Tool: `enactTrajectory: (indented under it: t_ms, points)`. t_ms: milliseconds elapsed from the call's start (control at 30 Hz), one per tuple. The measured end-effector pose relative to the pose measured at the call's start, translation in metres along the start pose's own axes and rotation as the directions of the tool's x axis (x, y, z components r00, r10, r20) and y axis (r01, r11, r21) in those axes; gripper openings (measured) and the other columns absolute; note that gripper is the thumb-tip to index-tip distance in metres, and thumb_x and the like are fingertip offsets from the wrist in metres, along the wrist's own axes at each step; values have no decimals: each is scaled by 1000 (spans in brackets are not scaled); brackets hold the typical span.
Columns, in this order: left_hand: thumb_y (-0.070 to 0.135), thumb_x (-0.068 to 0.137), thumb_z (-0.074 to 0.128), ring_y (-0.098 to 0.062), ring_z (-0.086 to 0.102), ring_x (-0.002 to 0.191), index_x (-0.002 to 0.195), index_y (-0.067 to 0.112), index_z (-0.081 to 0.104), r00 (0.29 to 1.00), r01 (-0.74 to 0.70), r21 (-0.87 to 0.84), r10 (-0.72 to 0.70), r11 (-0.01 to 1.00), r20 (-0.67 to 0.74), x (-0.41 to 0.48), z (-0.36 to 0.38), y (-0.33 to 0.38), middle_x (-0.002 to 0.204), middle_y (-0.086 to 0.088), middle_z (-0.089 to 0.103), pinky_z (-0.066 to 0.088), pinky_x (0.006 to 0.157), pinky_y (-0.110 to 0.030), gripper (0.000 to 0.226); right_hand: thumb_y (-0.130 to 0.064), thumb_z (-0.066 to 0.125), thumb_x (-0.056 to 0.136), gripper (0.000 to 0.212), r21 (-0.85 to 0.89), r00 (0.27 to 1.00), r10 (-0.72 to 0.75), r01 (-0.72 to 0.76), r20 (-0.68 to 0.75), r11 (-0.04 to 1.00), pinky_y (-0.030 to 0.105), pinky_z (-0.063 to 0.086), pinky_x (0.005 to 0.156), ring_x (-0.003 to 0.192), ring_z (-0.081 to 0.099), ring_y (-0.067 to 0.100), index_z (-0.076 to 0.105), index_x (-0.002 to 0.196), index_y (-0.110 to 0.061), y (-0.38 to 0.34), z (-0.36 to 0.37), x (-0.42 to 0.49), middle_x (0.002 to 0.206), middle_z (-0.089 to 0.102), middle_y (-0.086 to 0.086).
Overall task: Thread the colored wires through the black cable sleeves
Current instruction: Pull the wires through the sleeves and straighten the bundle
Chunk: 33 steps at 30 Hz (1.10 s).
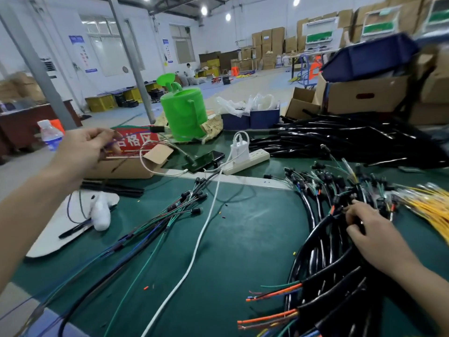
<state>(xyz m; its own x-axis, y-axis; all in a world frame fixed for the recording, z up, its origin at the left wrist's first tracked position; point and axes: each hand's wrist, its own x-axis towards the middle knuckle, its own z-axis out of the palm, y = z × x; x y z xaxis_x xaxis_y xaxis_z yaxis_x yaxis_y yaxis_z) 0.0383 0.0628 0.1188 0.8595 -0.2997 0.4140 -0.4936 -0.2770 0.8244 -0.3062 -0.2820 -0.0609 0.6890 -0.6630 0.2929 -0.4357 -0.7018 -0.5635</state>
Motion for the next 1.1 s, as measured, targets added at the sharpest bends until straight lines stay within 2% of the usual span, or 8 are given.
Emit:
enactTrajectory:
  t_ms: [133, 267, 333, 433, 567, 667, 833, 1100]
  points:
    - [22, 100, 44, 0, 30, 30, 83, 14, 62, 984, 72, -122, -51, 990, 169, -26, 43, 24, 52, 4, 65, 21, 32, -8, 26, -3, 51, 87, 19, 0, 995, 53, -53, 81, 999, 36, 42, 66, 94, 55, 34, 44, 77, -17, -6, -5, -1, 103, 55, 8]
    - [21, 100, 41, -4, 25, 33, 89, 8, 61, 899, 207, -269, -74, 941, 431, -81, 103, 49, 47, 3, 46, 19, 33, -10, 26, -8, 60, 89, 13, -153, 996, -17, 4, -86, 988, 40, 34, 106, 131, 38, 29, 57, 100, -12, -27, -14, -10, 130, 47, 9]
    - [21, 99, 41, -4, 21, 35, 92, 8, 62, 843, 264, -366, -30, 892, 536, -116, 134, 60, 47, 6, 39, 17, 34, -9, 26, -15, 64, 88, 13, -61, 975, -83, 72, -206, 996, 34, 44, 93, 106, 55, 20, 64, 100, -11, -54, -20, -18, 107, 59, 4]
    - [20, 98, 41, -2, 20, 35, 95, 10, 63, 819, 352, -527, 18, 774, 574, -151, 168, 77, 46, 7, 37, 18, 34, -8, 25, -24, 61, 91, 21, 204, 997, -10, -6, 80, 979, 21, 40, 51, 51, 52, 9, 69, 74, -13, -86, -25, -33, 62, 65, -3]
    - [20, 99, 39, -4, 19, 37, 102, 6, 63, 796, 407, -615, 67, 675, 601, -164, 191, 88, 49, 5, 38, 18, 35, -9, 28, -17, 54, 95, 14, 701, 874, 257, -484, 412, 524, 21, 46, 45, 52, 62, 17, 64, 90, -8, -89, -37, -44, 73, 73, 11]
    - [20, 98, 38, -6, 18, 37, 112, -14, 48, 764, 408, -593, 96, 694, 639, -169, 201, 85, 49, 2, 43, 17, 34, -11, 38, -28, 56, 94, 23, 787, 792, 335, -587, 510, 189, 31, 58, 60, 78, 72, 29, 58, 109, -11, -70, -53, -43, 92, 74, 15]
    - [16, 100, 38, -11, 27, 33, 70, 22, 62, 806, 148, -519, 201, 842, 556, -167, 196, 71, 56, -10, 62, 19, 36, -13, 39, -18, 62, 90, 15, 886, 799, 478, -455, 365, 85, 37, 59, 62, 88, 67, 30, 63, 105, -13, -53, -55, -39, 100, 70, 13]
    - [11, 95, 52, -12, 30, 43, 102, 26, 66, 741, -118, -233, 242, 965, 627, -158, 181, 30, 65, -5, 69, 26, 40, -19, 22, -9, 62, 90, 18, 963, 803, 594, -187, 37, 192, 57, 54, 77, 97, 62, 22, 65, 82, -26, -49, -65, -19, 106, 63, 4]
